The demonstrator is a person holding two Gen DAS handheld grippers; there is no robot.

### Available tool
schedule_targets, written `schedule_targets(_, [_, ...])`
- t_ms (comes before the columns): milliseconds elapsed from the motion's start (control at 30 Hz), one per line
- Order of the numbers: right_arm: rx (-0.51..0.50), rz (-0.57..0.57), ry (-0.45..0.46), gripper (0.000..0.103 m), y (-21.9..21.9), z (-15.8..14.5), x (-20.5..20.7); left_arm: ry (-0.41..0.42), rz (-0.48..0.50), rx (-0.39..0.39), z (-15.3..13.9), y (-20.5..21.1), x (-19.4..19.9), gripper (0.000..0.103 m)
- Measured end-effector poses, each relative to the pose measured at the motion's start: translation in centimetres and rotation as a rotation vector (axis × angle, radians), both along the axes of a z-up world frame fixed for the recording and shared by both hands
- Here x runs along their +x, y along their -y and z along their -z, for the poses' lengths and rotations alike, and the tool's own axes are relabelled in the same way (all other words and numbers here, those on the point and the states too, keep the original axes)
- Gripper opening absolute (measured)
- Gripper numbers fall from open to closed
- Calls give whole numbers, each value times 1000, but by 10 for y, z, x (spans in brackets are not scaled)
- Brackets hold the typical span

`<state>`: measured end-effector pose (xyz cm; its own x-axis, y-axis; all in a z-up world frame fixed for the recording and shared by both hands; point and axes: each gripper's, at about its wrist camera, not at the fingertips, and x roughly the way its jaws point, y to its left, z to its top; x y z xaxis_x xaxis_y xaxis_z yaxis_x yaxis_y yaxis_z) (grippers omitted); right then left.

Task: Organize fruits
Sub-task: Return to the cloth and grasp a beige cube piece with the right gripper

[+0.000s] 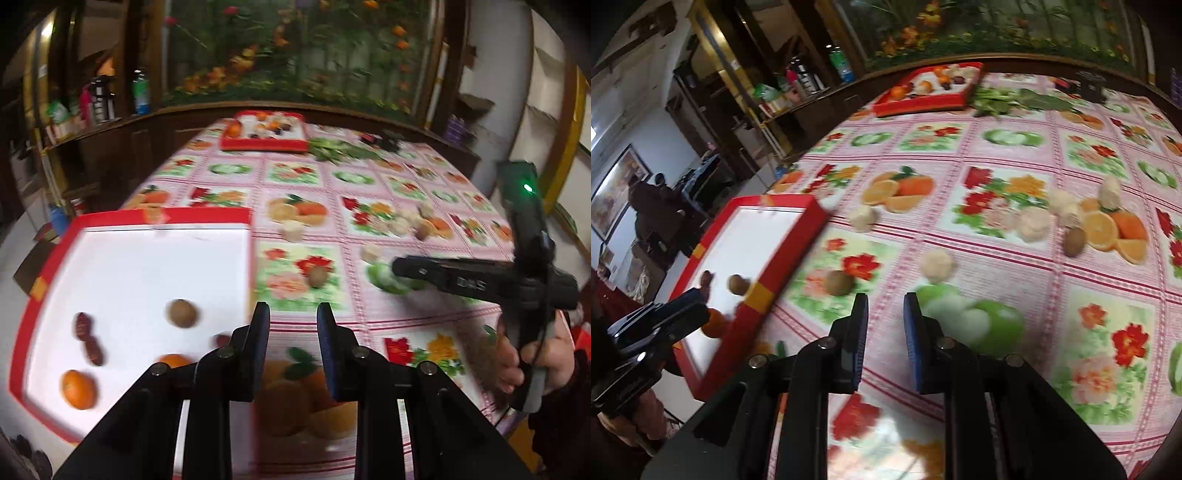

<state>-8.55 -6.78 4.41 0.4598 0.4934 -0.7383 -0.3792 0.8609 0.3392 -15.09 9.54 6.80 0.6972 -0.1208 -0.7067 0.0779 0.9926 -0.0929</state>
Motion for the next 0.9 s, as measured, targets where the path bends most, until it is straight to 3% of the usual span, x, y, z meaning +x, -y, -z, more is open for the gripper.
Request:
schedule_targets(333, [-126,10,-22,22,-8,19,36,-76,36,0,13,19,16,26])
schedule_targets(467, [-138,14,-10,35,-16,24,45,-97,50,6,15,26,28,26])
schedule_targets(600, [-141,27,14,33,-10,25,44,-122,53,5,19,31,42,26])
schedule_targets(633, [-140,39,15,27,-5,25,44,-128,56,4,21,32,45,26])
schedule_targets(900, [-96,63,4,26,40,25,31,-195,25,35,39,45,81,26])
